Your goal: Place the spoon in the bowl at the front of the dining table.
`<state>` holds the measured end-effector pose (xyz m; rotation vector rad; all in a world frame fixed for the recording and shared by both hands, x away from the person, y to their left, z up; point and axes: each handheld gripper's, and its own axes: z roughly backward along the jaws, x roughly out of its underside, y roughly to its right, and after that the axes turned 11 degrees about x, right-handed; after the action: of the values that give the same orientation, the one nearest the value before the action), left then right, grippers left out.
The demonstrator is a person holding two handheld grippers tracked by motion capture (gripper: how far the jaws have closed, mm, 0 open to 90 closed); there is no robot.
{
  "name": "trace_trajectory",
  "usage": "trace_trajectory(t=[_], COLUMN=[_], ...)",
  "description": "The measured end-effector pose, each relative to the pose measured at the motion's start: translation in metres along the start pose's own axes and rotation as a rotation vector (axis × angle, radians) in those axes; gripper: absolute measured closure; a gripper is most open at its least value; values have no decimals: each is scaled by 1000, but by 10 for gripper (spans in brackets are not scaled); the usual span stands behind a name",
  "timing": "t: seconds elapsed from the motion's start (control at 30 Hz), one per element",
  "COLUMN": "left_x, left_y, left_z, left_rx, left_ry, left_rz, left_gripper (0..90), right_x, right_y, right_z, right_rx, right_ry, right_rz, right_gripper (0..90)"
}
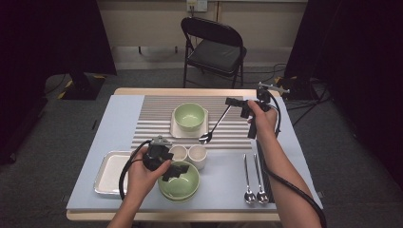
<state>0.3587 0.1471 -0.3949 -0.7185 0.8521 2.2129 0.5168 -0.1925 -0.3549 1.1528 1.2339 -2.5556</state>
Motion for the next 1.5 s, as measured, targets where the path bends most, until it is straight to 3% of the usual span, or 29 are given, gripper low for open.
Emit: trace_trajectory(t=[1.07, 1.5], left_x=[6, 8], left_y=[-5, -6], left_z=[3, 2], left_rx=[-16, 1], left_ry=[-20, -25], left_rz=[-5, -3], left_gripper=[206, 205], right_x=[-11, -14], right_y=[0, 3], right_z=[-19, -25], right_rx=[60, 74], right_ry=[59, 85], right_rz=[-5, -12], right_gripper=[900, 900])
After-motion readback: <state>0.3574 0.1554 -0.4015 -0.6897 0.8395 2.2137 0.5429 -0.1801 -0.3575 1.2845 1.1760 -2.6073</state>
